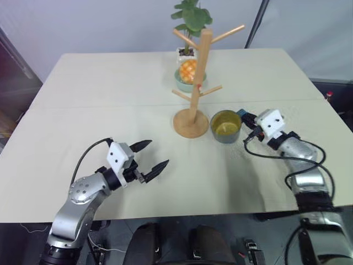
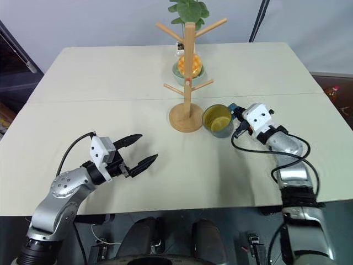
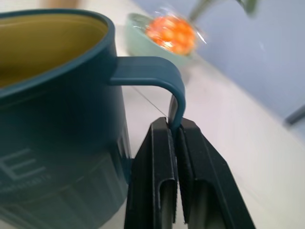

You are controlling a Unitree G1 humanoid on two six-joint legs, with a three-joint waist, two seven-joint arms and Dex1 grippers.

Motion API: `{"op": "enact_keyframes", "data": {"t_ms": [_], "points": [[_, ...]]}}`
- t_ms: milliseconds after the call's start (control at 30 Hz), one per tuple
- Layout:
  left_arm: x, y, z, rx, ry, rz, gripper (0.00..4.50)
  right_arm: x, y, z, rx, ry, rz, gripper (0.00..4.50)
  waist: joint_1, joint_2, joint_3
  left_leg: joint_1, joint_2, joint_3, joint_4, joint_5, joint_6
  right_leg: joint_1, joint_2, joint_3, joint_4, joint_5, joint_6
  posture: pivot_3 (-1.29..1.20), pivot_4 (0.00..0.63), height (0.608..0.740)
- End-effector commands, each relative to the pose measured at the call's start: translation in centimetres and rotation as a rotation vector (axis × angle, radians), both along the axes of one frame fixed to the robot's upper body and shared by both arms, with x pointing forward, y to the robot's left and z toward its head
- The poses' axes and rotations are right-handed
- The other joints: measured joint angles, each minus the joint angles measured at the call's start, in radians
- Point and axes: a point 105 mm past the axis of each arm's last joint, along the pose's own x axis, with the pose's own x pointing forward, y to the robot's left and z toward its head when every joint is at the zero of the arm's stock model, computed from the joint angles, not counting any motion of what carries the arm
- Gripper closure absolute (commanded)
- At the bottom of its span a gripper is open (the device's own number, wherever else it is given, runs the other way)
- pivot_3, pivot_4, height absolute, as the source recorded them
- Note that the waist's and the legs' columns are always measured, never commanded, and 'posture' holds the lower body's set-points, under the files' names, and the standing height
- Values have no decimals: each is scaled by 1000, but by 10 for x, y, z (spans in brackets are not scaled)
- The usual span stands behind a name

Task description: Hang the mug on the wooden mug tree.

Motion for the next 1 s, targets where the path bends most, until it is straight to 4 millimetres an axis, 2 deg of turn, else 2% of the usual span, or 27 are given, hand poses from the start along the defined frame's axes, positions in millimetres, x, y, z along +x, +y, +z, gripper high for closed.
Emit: {"op": "enact_keyframes", "data": {"t_ms": [33, 167, 333, 567, 833, 1000], "points": [[5, 4, 12, 6, -57, 3, 0, -17, 20, 35, -130, -103, 90, 4479, -1, 1, 0, 0, 0, 0, 0, 0, 0, 0, 0, 0, 0, 0, 0, 0, 150, 740], [16, 8, 25, 17, -90, 10, 0, -32, 49, 73, -204, -150, 173, 4479, -1, 1, 1, 0, 0, 0, 0, 0, 0, 0, 0, 0, 0, 0, 0, 0, 150, 740], [23, 13, 41, 19, -129, 16, 0, -35, 73, 99, -209, -131, 181, 4479, 2, 0, 1, -1, 0, 0, 0, 0, 0, 0, 0, 0, 0, 0, 0, 0, 150, 740], [27, 17, 66, -22, -173, 38, 0, -32, 85, 111, -171, -102, 125, 4479, 3, 0, 1, -2, 0, -1, 0, 0, 0, -1, -1, 0, -1, 0, 0, 0, 150, 740], [25, 20, 67, -23, -173, 52, 0, -35, 101, 121, -148, -84, 104, 4479, 0, 0, 1, -2, 0, -1, 0, 0, 0, -2, -1, 0, 0, 0, 0, 0, 150, 740], [25, 25, 67, -24, -177, 59, 0, -35, 120, 125, -137, -48, 117, 4479, -1, 0, 1, -2, 0, -1, 0, 0, 0, -2, -1, 0, 0, 0, 0, 0, 150, 740]]}}
